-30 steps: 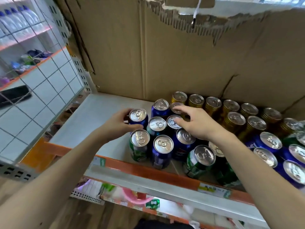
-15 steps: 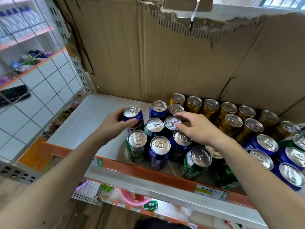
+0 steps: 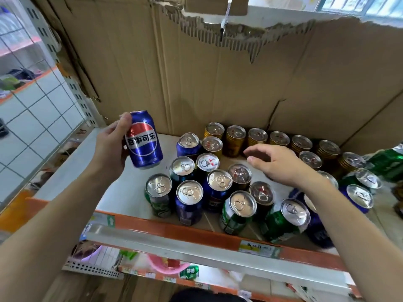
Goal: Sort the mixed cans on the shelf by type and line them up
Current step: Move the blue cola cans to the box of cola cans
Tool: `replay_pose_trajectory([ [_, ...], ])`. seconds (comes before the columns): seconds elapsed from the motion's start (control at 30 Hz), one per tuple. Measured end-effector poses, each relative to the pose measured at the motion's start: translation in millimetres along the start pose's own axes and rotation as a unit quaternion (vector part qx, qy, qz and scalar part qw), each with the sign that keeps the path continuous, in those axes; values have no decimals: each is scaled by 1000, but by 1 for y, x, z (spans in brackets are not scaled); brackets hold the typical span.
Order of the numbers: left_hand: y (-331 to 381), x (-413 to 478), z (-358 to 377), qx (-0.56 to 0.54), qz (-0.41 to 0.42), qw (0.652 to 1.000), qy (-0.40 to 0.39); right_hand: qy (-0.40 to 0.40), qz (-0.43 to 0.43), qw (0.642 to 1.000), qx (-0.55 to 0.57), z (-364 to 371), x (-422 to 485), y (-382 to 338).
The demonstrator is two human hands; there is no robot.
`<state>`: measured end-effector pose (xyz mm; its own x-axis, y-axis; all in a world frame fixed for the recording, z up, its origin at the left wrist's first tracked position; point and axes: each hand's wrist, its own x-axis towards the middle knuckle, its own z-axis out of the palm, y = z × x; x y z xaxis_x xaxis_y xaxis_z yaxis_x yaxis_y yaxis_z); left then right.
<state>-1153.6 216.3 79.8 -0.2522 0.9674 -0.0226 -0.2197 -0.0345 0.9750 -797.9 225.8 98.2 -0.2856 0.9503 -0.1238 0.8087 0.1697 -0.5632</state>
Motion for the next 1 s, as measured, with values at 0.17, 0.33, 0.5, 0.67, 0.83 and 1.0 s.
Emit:
replay_pose_trajectory([
  [0.17, 16, -11, 30, -21, 16, 999, -19, -29, -13, 999, 8, 11, -13, -23],
  [0.33, 29, -27, 51, -33, 10, 999, -7, -76, -40, 989, -123, 13, -39, -52],
  [0.5, 30, -40, 66, -47, 11, 999, -20, -166, -4, 940, -298, 30, -62, -52],
  [0.67, 25, -46, 75, -56, 1, 997, -50, -117, -43, 944, -306, 42, -61, -39],
  [0.83, 22, -48, 81, -66, -12, 996, -59, -106, -86, 969, -206, 25, -58, -26],
  [1.0, 20, -47, 88, -76, -33, 994, -77, -102, -45, 978, 176, -15, -71, -23],
])
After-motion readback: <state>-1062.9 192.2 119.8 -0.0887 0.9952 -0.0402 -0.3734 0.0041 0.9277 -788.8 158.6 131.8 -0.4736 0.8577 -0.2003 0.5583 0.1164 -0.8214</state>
